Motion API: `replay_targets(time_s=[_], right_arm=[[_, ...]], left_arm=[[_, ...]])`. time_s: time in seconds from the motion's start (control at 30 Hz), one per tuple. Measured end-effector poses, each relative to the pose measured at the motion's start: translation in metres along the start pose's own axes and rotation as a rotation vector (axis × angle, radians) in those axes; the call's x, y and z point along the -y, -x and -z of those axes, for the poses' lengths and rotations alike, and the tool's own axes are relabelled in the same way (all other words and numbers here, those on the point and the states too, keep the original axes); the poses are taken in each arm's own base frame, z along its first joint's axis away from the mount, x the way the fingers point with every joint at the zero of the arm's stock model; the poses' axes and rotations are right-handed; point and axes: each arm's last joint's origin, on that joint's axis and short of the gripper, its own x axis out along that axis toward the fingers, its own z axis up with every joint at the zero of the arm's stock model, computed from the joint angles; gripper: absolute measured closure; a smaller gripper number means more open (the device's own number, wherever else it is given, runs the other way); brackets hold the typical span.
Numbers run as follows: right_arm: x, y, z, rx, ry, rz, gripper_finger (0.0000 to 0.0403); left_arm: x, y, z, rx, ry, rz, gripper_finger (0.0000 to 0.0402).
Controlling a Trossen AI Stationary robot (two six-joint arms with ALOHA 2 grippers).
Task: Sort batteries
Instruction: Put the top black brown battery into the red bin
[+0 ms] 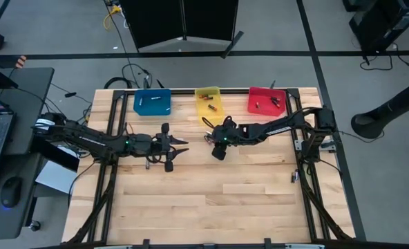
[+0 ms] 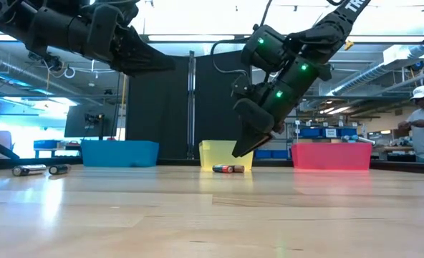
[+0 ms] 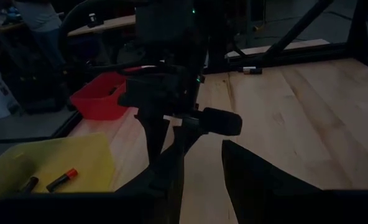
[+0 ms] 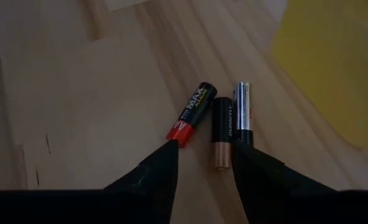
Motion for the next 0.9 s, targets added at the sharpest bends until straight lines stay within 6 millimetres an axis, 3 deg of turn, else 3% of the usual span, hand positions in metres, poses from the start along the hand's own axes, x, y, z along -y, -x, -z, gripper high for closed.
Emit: replay_targets(time_s=[0.37,0.7,0.9], right_arm=[[0.000,-0.002,0.002,0.000,0.014,0.001,0.0243],[0.008,-0.009,0.034,0.100,-0.021,-0.003,0.0251],[0.014,-0.010,0.042,0.141,-0.051,-0.006,0.0255]], left_arm=[[0.000,0.000,0.001,-0.007,-0.002,0.001,0.0285],[0.000,0.000,0.001,-0.009,-0.003,0.001,0.0284],[0.000,0.000,0.001,-0.008,-0.004,0.001,0.0284]])
